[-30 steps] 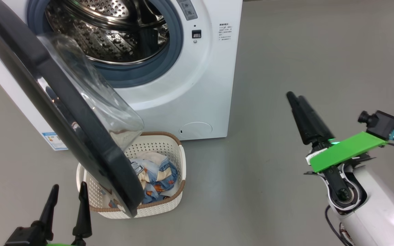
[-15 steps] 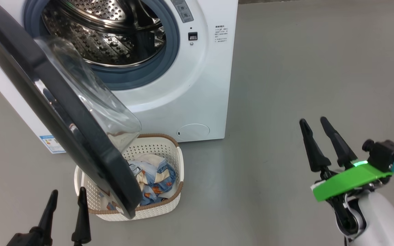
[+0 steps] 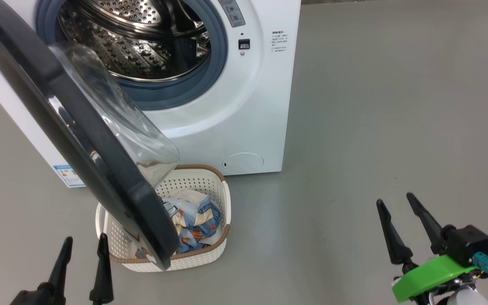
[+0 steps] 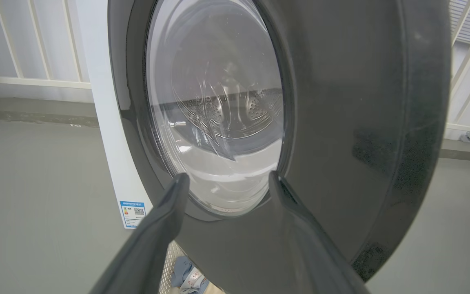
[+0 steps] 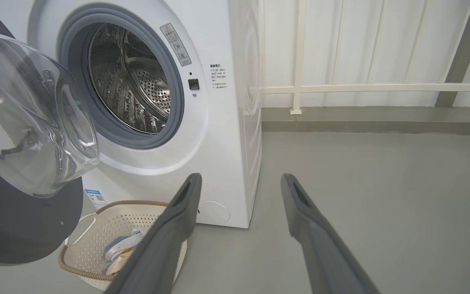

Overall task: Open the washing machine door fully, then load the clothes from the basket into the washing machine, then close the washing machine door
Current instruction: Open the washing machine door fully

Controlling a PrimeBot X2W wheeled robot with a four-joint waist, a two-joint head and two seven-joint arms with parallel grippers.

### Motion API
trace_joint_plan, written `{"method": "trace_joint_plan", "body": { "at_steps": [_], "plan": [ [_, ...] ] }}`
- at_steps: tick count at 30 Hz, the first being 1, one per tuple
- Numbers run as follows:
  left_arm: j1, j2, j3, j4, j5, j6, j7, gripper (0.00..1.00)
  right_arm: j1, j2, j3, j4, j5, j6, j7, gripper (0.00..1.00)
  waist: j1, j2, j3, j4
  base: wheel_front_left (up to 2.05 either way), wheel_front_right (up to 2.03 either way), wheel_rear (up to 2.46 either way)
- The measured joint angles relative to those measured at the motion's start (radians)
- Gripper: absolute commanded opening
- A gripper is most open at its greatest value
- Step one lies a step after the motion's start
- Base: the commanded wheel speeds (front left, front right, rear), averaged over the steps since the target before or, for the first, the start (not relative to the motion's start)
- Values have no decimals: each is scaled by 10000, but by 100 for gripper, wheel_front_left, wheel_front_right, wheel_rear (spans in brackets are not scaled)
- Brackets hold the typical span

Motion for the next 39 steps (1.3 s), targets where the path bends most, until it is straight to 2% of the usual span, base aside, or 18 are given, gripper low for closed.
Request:
{"method": "trace_joint_plan", "body": {
  "at_steps": [9, 26, 27, 28, 33, 39],
  "plan": [
    [9, 2, -180, -29, 19, 59, 0, 100, 500, 211, -495, -138, -825, 0, 0, 100, 0, 0, 48, 21, 0, 0, 0],
    [13, 4, -343, -2, 107, 128, 0, 100, 558, 495, -667, 115, -1104, 0, 0, 100, 0, 0, 14, 34, 0, 0, 0],
    [16, 4, -349, 4, 107, 128, 0, 16, 558, 495, -667, 123, -1104, 0, 0, 100, 0, 0, 11, 31, 0, 0, 0],
    [18, 4, -359, 8, 105, 128, 0, 0, 558, 497, -667, 130, -1104, 0, 0, 100, 0, 0, 1, 28, 0, 0, 0],
    [20, 0, -278, -556, 40, 128, 0, 0, 557, 495, -663, 134, -1104, 0, 0, 100, 0, 0, -43, 24, 0, 0, 0],
    [-160, 4, 487, -2487, 201, 128, -2, 0, 555, 497, -633, 121, -1106, 0, 0, 100, 0, 0, -32, -7, 0, 0, 0]
  ]
}}
